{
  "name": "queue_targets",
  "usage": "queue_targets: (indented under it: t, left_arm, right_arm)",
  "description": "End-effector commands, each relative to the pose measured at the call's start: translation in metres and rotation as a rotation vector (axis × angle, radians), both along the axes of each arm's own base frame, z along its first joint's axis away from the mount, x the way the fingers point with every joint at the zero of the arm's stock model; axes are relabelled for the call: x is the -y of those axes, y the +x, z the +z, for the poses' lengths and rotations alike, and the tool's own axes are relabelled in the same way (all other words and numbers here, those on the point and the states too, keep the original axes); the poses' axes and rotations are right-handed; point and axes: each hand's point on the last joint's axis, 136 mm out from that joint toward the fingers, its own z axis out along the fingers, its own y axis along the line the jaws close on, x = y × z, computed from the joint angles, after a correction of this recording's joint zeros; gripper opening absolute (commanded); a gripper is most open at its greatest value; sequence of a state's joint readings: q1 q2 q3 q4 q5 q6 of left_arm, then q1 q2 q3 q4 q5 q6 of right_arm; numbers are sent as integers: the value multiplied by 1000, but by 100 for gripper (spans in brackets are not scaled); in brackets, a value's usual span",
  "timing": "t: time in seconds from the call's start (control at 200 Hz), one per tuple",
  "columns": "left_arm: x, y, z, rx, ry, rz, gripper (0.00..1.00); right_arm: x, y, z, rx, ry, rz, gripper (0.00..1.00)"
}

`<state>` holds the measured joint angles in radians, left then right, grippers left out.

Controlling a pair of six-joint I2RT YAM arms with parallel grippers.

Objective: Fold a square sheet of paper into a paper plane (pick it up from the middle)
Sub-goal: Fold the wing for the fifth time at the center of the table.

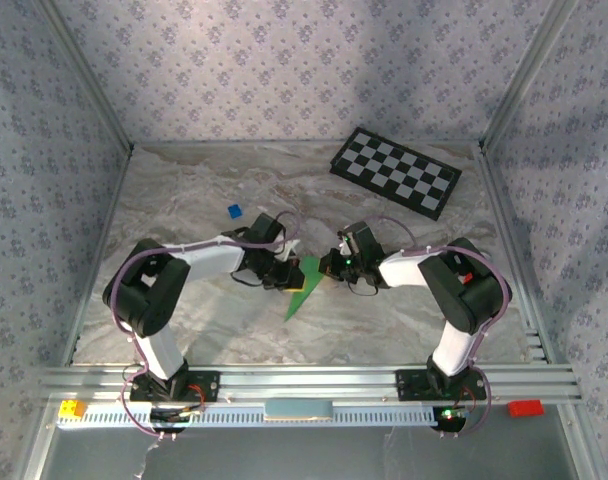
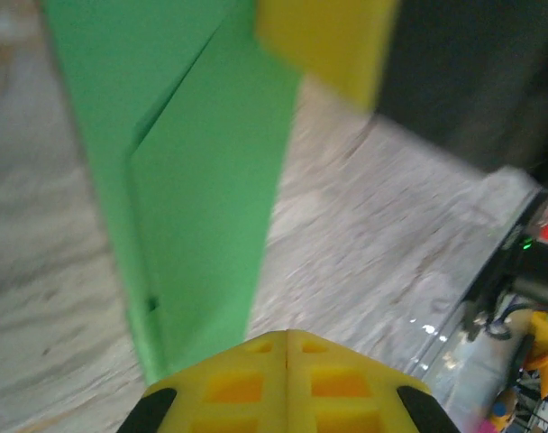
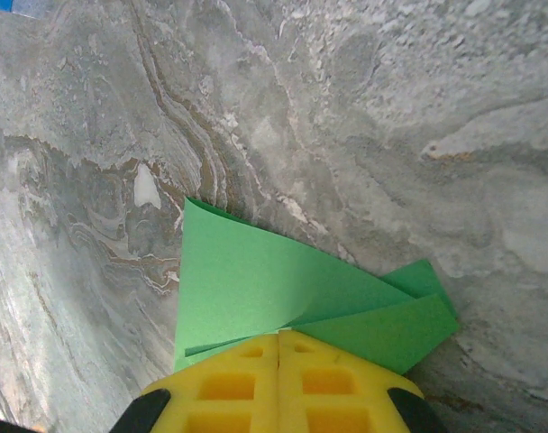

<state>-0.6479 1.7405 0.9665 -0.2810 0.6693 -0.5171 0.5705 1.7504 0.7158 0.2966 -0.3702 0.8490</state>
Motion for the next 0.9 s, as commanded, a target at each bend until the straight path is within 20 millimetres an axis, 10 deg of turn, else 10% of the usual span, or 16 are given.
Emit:
queue_targets:
  t: [0.0, 0.895]
  left_arm:
    - [14, 3, 17, -20, -43, 2, 4]
    - [13, 13, -25, 42, 101, 56, 5]
  right_arm:
    - [25, -21, -42, -105, -134, -46, 3]
    - [26, -27, -51, -125, -146, -53, 4]
